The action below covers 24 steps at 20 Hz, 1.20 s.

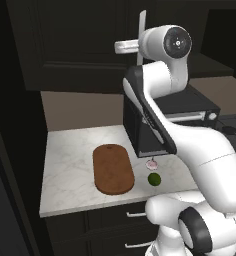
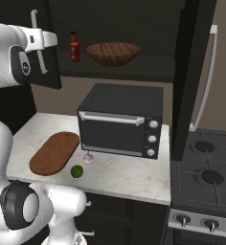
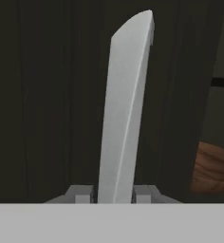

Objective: Open the cabinet. Place the bowl and condiment on the counter. Then place the lime and garlic on the cutting board.

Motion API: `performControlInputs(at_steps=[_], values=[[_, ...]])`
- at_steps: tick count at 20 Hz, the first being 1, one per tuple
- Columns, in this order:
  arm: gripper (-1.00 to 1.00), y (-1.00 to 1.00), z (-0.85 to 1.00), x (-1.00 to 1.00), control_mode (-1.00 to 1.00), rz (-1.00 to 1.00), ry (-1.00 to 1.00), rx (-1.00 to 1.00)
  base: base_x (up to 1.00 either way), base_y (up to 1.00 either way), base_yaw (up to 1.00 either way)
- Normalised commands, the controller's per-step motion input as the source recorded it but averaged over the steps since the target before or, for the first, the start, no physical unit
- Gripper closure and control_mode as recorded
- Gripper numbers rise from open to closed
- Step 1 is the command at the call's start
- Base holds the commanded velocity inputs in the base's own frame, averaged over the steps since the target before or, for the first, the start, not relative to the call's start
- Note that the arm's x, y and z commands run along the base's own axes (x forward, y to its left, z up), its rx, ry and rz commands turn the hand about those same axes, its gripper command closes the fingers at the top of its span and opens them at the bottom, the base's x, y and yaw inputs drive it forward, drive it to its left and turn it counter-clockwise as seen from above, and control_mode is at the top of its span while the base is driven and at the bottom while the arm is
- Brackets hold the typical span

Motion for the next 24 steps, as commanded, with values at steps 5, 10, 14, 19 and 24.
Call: performControlInputs(at_steps=[5,10,14,19,24], values=[[1.0,0.11,-0.11,-0.5,-1.0,0.0,0.01,-0.04,0.0,0.0,0.0],[1.0,0.1,-0.11,-0.5,-1.0,0.0,0.03,-0.02,0.0,0.0,0.0],[1.0,0.14,-0.14,-0.48,-1.0,0.0,0.03,-0.02,0.0,0.0,0.0],[-1.0,0.13,-0.06,-0.19,-1.0,0.0,0.04,-0.02,0.0,0.0,0.0],[-1.0,-0.01,-0.05,0.0,-1.0,0.01,0.01,0.01,0.0,0.0,0.0]])
